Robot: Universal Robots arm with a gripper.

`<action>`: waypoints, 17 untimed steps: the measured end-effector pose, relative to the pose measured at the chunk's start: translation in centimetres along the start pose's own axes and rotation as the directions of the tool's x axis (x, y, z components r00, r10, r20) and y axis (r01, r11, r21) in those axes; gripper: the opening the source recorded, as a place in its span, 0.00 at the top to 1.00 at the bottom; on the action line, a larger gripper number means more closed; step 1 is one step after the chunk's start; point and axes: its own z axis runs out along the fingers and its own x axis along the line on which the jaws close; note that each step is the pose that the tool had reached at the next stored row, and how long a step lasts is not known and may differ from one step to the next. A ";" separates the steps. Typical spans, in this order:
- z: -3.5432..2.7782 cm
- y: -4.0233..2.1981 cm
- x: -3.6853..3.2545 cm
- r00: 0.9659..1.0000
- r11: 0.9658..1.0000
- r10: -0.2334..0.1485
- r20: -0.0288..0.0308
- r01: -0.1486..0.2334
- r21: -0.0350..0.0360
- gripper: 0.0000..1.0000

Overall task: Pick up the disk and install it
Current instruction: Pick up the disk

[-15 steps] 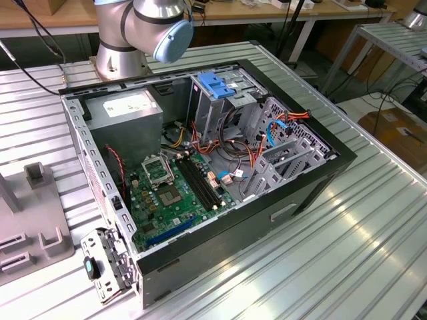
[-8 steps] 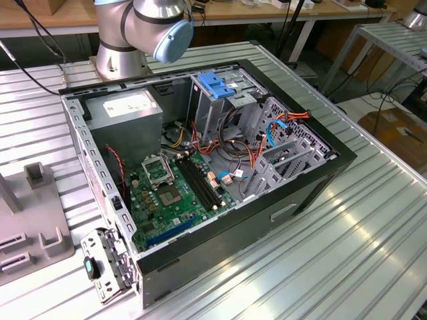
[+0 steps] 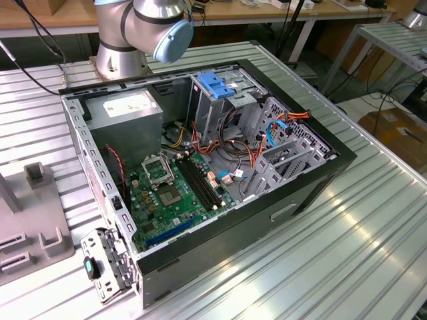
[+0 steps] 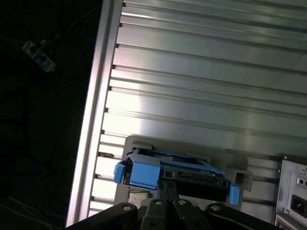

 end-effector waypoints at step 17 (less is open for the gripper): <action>0.01 0.00 0.00 0.996 0.996 -0.090 -0.003 0.090 0.001 0.89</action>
